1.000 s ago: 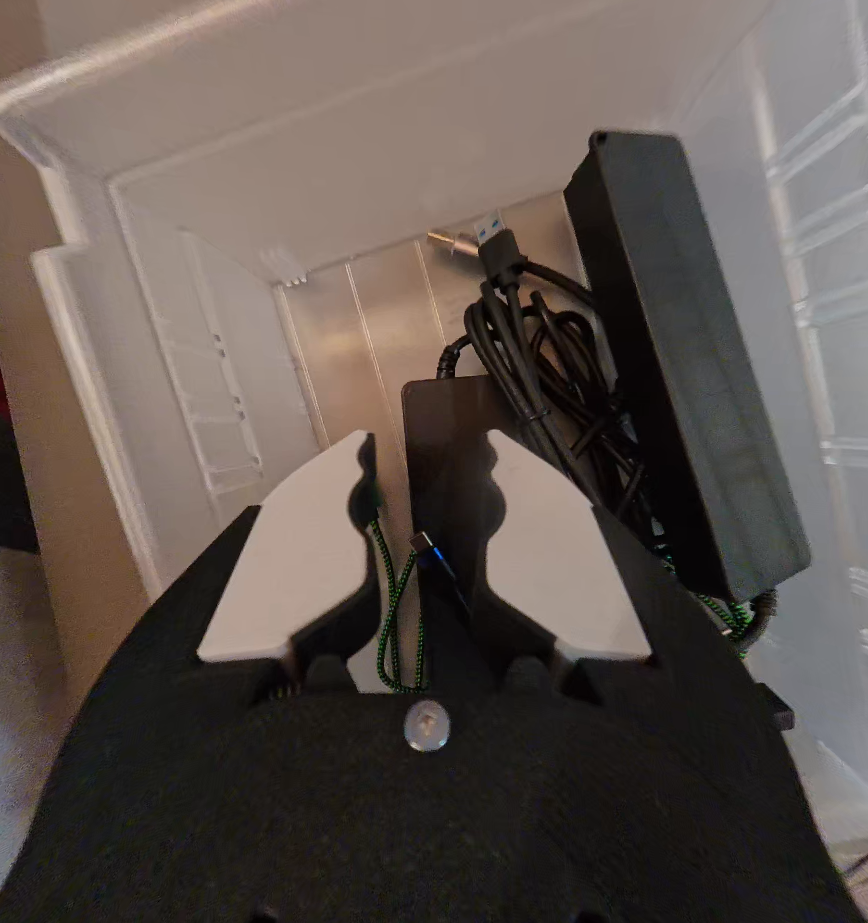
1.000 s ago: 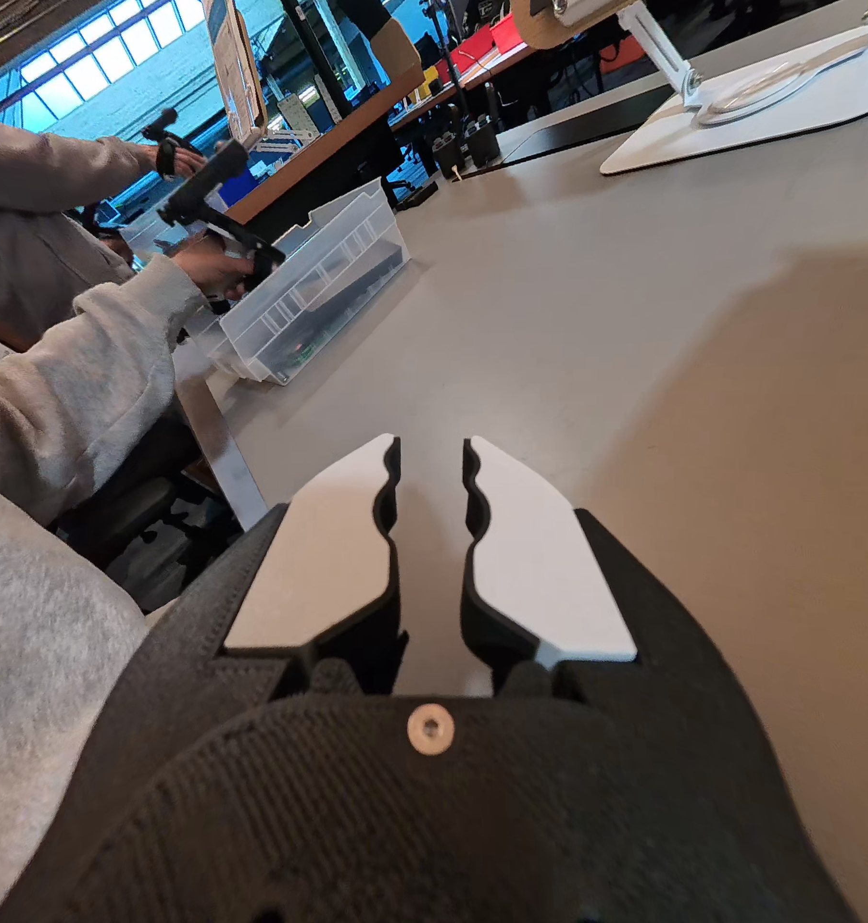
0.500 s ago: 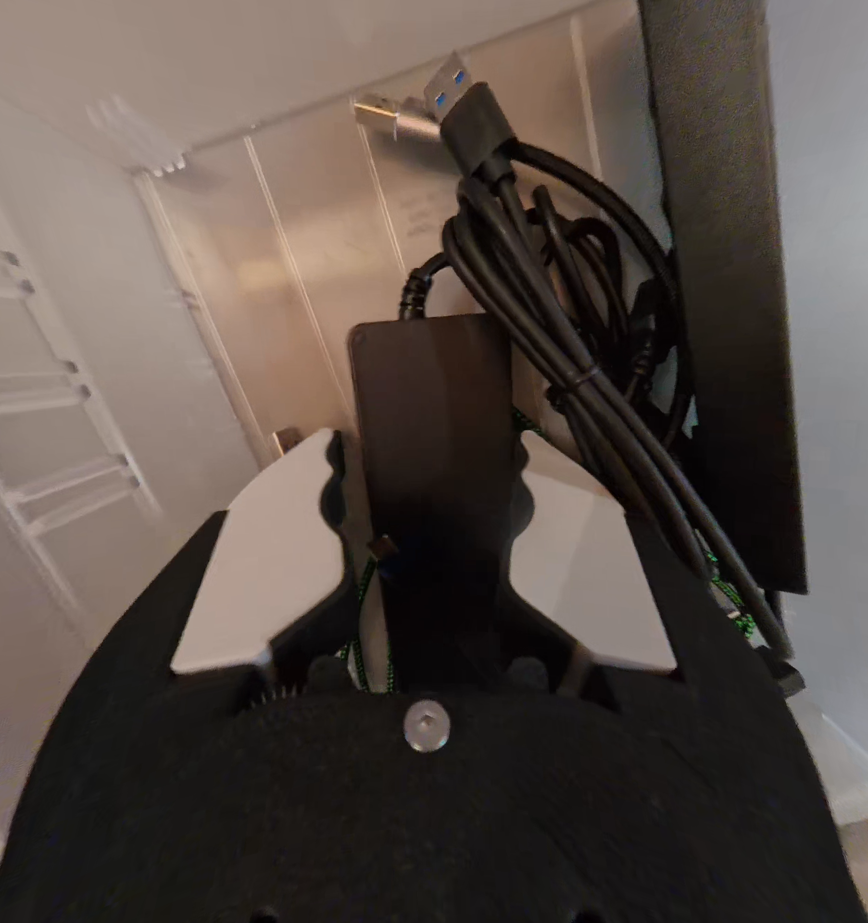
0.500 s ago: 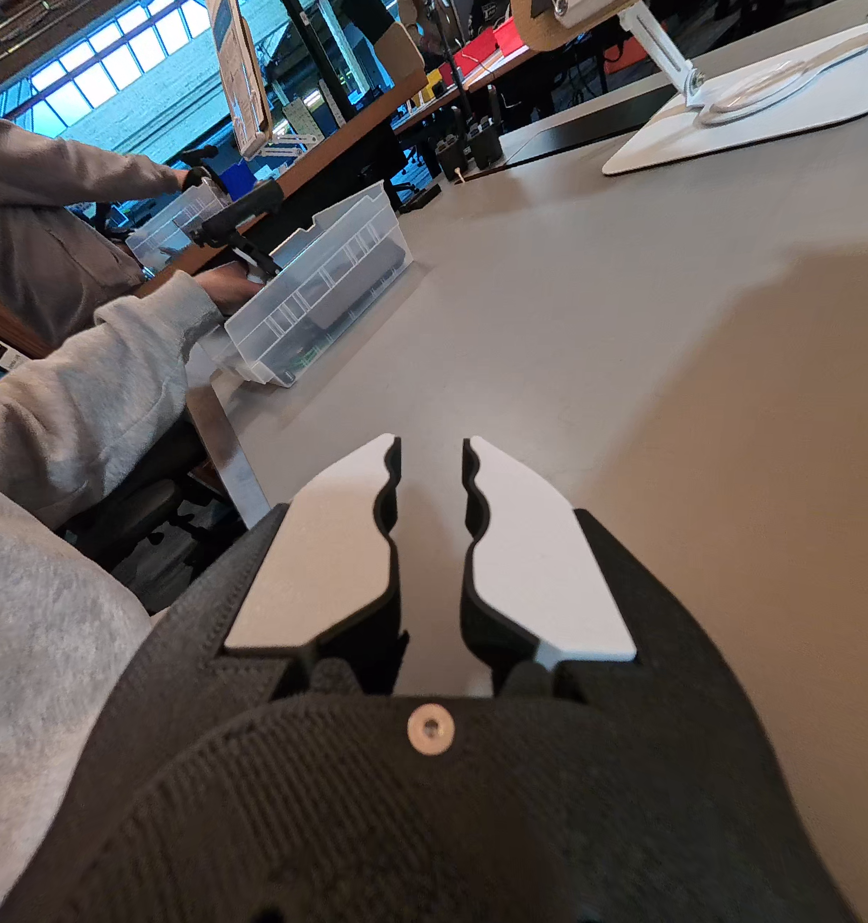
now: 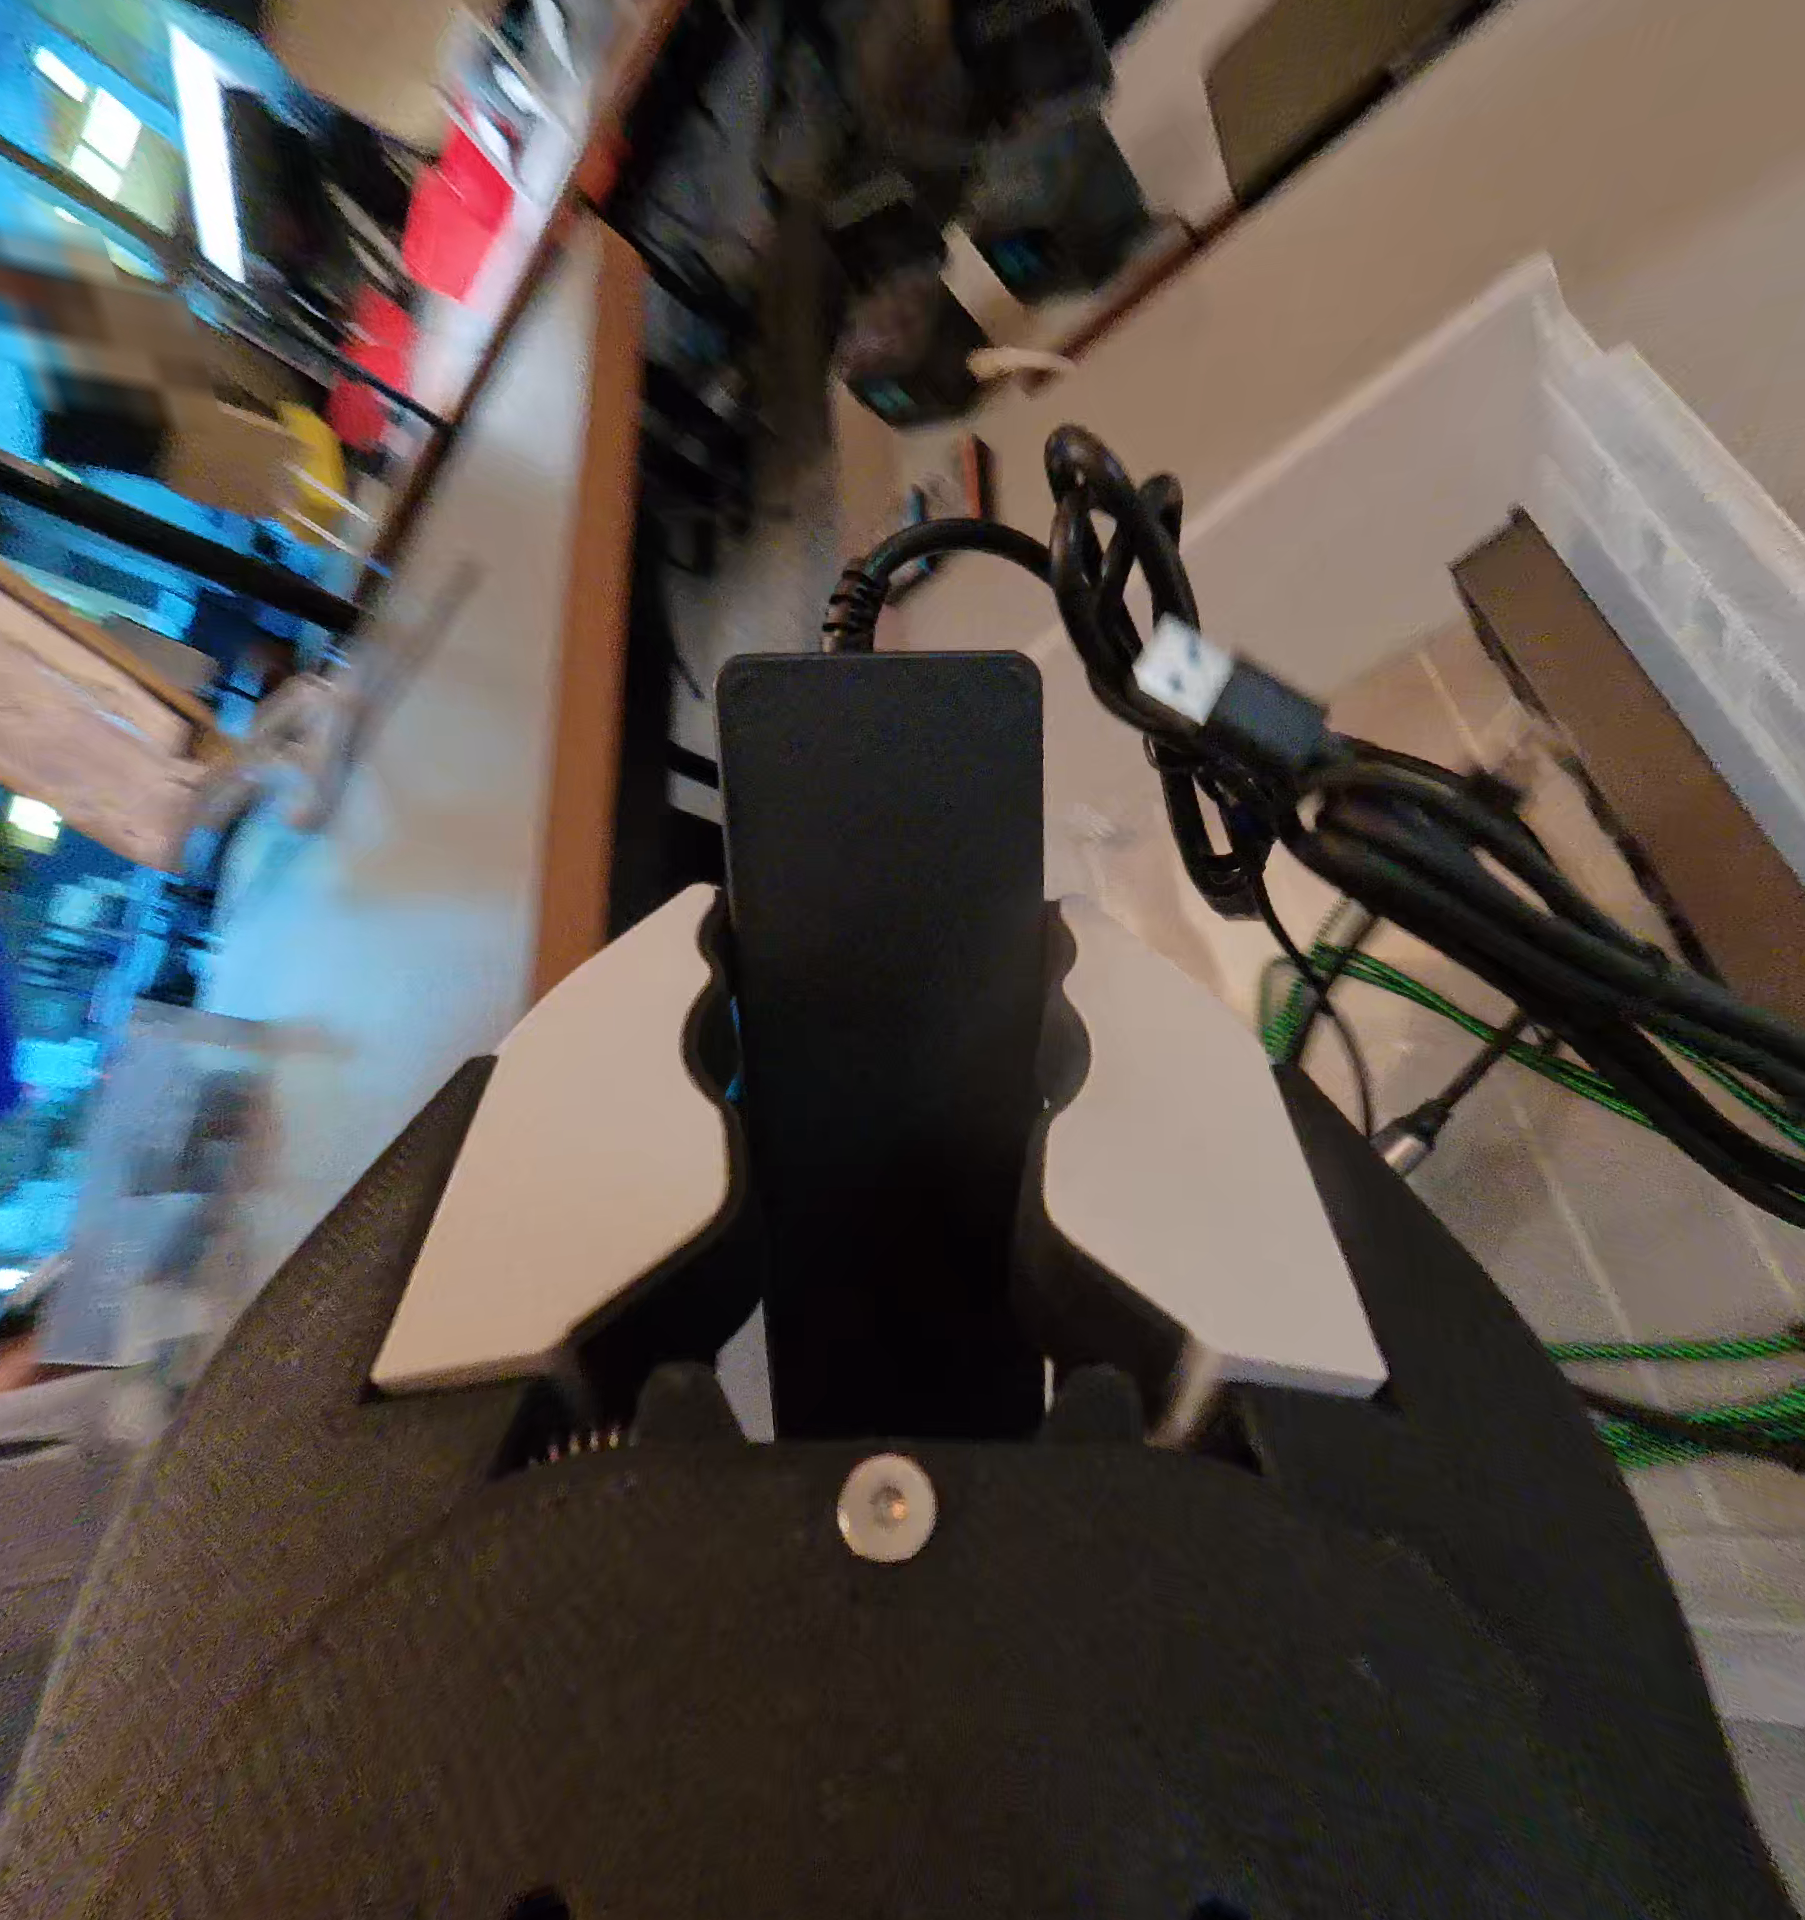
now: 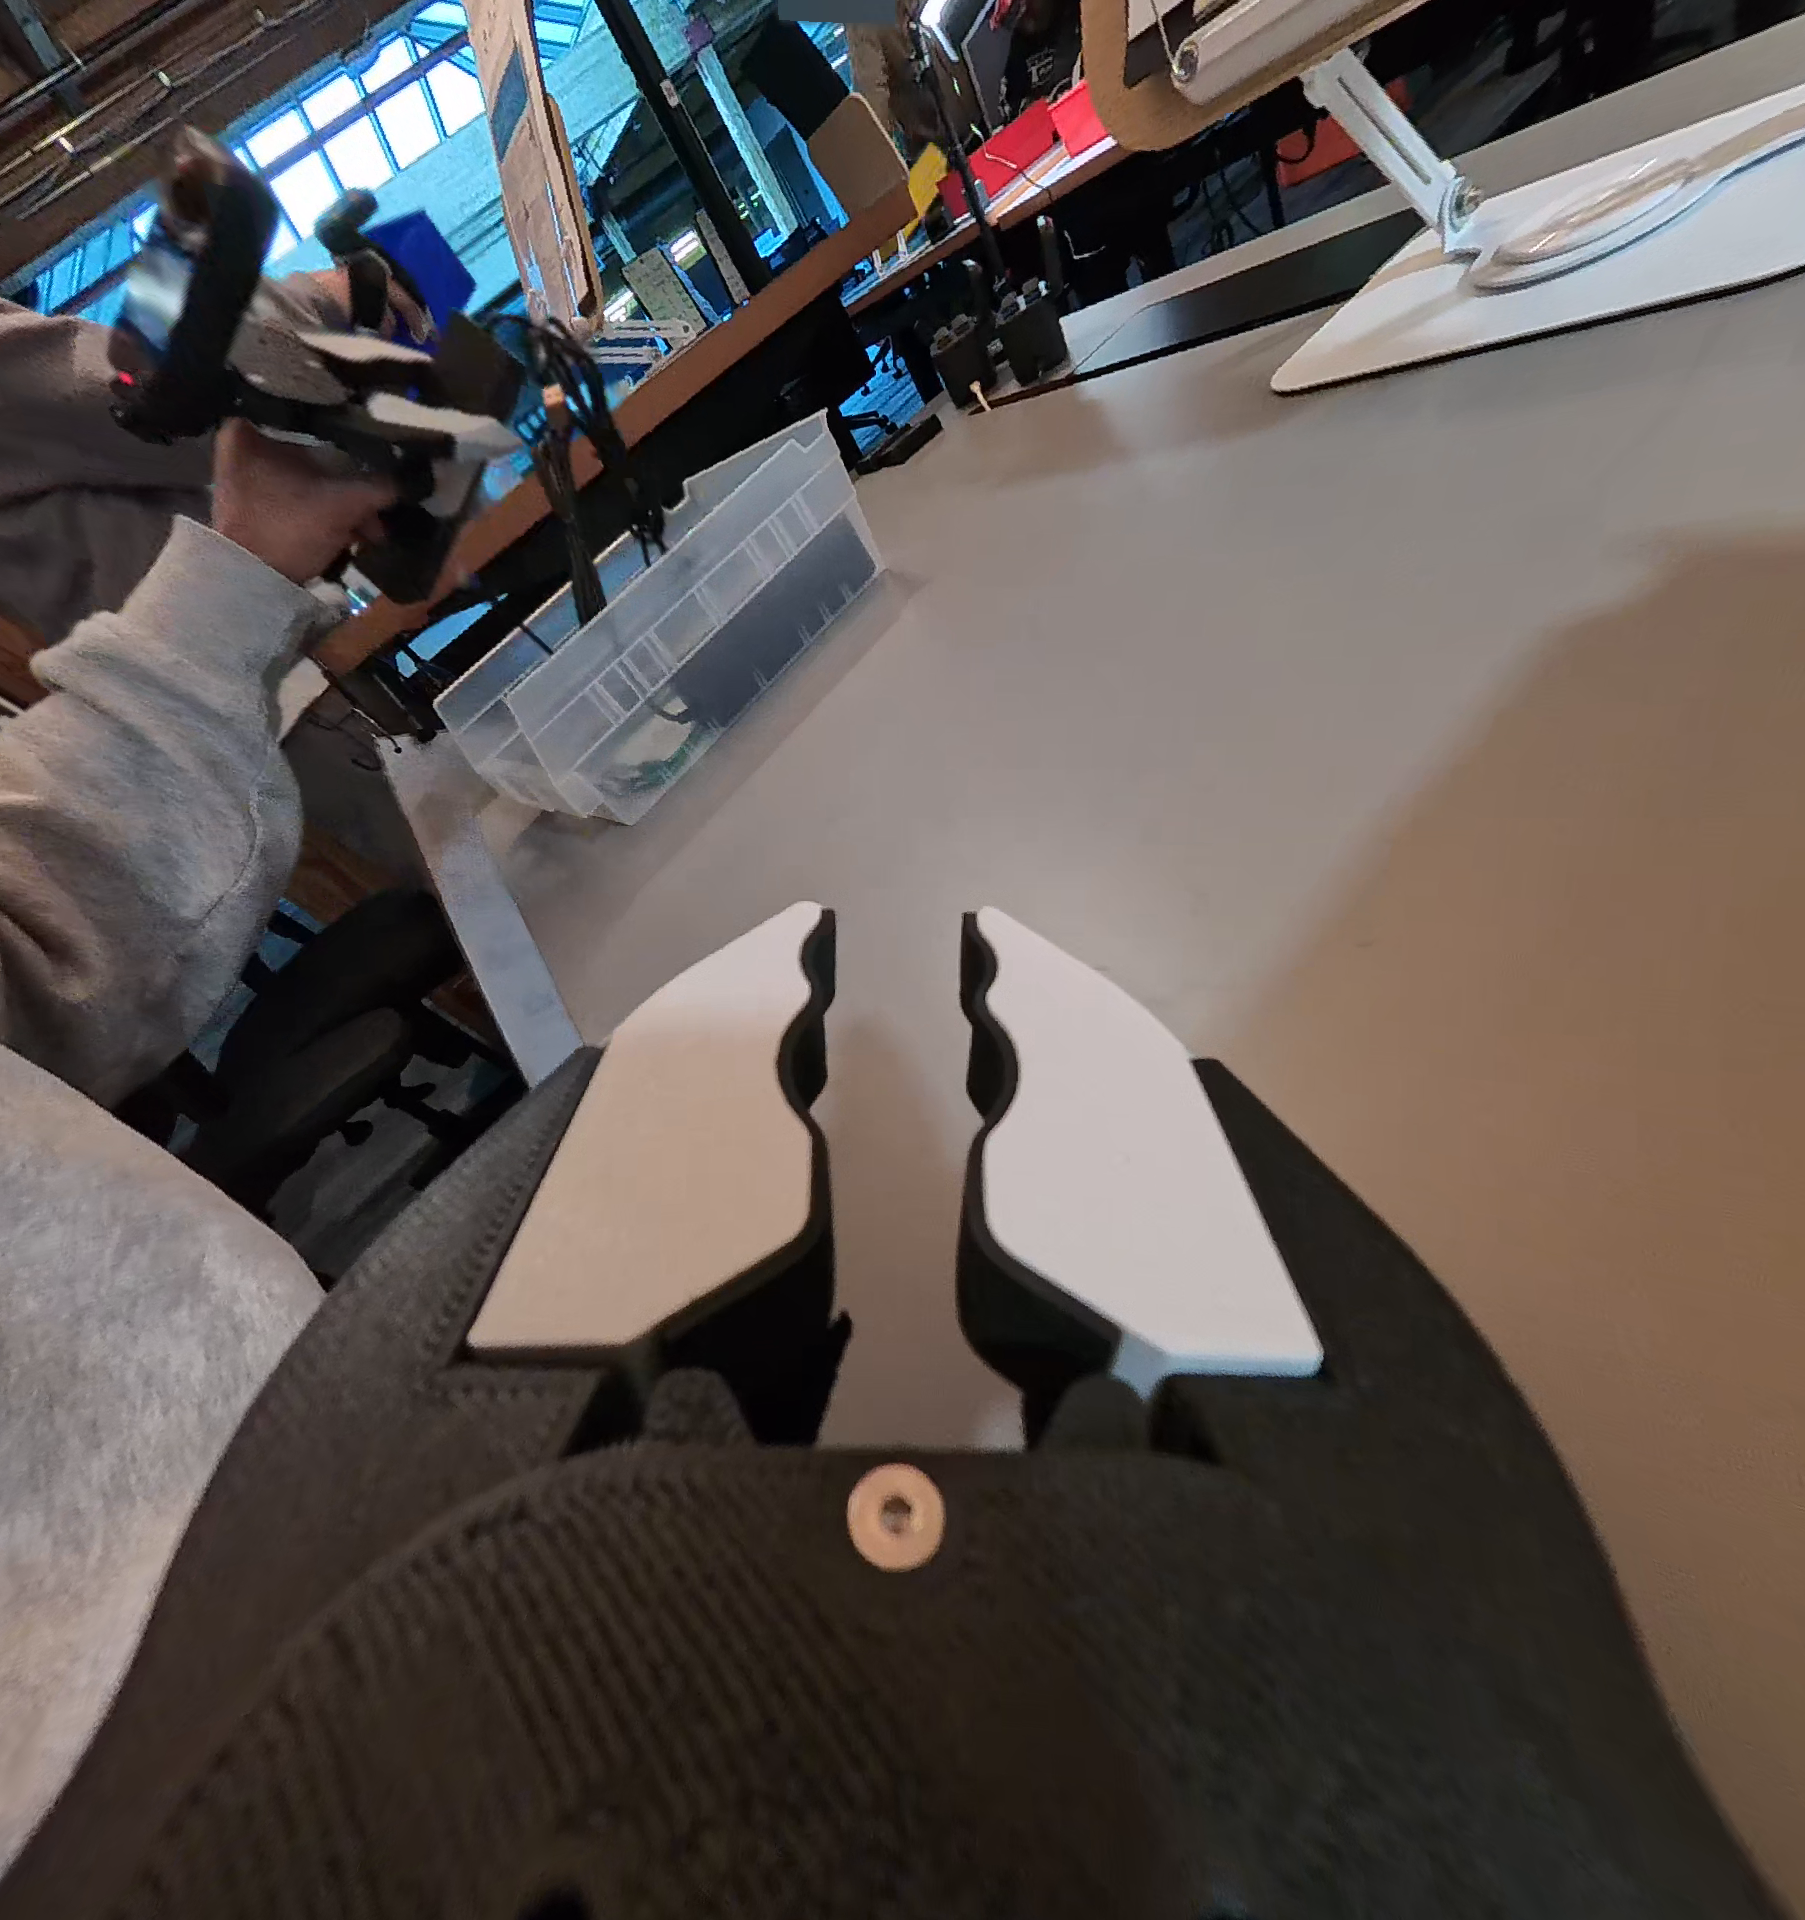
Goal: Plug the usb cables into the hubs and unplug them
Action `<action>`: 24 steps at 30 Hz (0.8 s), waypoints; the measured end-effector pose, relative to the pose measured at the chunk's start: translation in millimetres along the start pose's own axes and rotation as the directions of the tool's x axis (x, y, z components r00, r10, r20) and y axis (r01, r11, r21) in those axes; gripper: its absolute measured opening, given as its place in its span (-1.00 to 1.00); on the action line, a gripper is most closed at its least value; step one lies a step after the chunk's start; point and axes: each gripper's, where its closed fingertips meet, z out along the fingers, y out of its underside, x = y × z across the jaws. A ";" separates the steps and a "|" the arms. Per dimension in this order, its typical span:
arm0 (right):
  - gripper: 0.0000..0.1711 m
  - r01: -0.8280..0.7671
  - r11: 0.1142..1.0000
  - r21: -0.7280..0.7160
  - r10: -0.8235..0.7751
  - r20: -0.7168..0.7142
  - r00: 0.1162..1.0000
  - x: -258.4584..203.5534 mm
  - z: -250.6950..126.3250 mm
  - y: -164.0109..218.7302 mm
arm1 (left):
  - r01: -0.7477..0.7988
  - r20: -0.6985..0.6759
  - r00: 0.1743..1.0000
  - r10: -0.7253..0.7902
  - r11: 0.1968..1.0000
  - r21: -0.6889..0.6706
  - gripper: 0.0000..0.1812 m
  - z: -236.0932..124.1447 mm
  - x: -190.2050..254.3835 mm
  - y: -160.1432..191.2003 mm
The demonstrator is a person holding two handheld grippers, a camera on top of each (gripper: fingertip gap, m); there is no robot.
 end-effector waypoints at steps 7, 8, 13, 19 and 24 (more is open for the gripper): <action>-0.73 -0.008 1.000 0.027 0.008 0.013 1.000 -4.3 -5.8 -4.1 | -0.025 0.183 0.983 -0.015 0.976 0.215 -0.37 -54.1 -36.1 -37.2; -0.73 -0.007 1.000 0.030 0.006 0.013 1.000 -4.9 -6.4 -4.6 | -0.027 0.210 0.977 -0.027 0.968 0.249 -0.37 -61.2 -40.8 -41.6; -0.73 0.000 0.999 0.038 -0.001 0.012 1.000 -6.7 -7.9 -5.9 | 0.021 0.205 0.970 -0.130 0.886 0.464 -0.37 -99.5 -49.0 -66.8; -0.73 0.017 1.000 0.025 -0.018 0.005 1.000 -7.4 -5.1 -4.0 | 0.272 -0.219 0.962 -0.164 0.641 0.717 -0.37 -157.6 -2.1 -108.8; -0.74 0.065 0.998 0.005 -0.065 -0.004 0.998 -11.3 -0.7 -1.2 | 0.521 -0.578 0.815 0.042 0.385 0.762 -0.37 -215.9 63.0 -136.8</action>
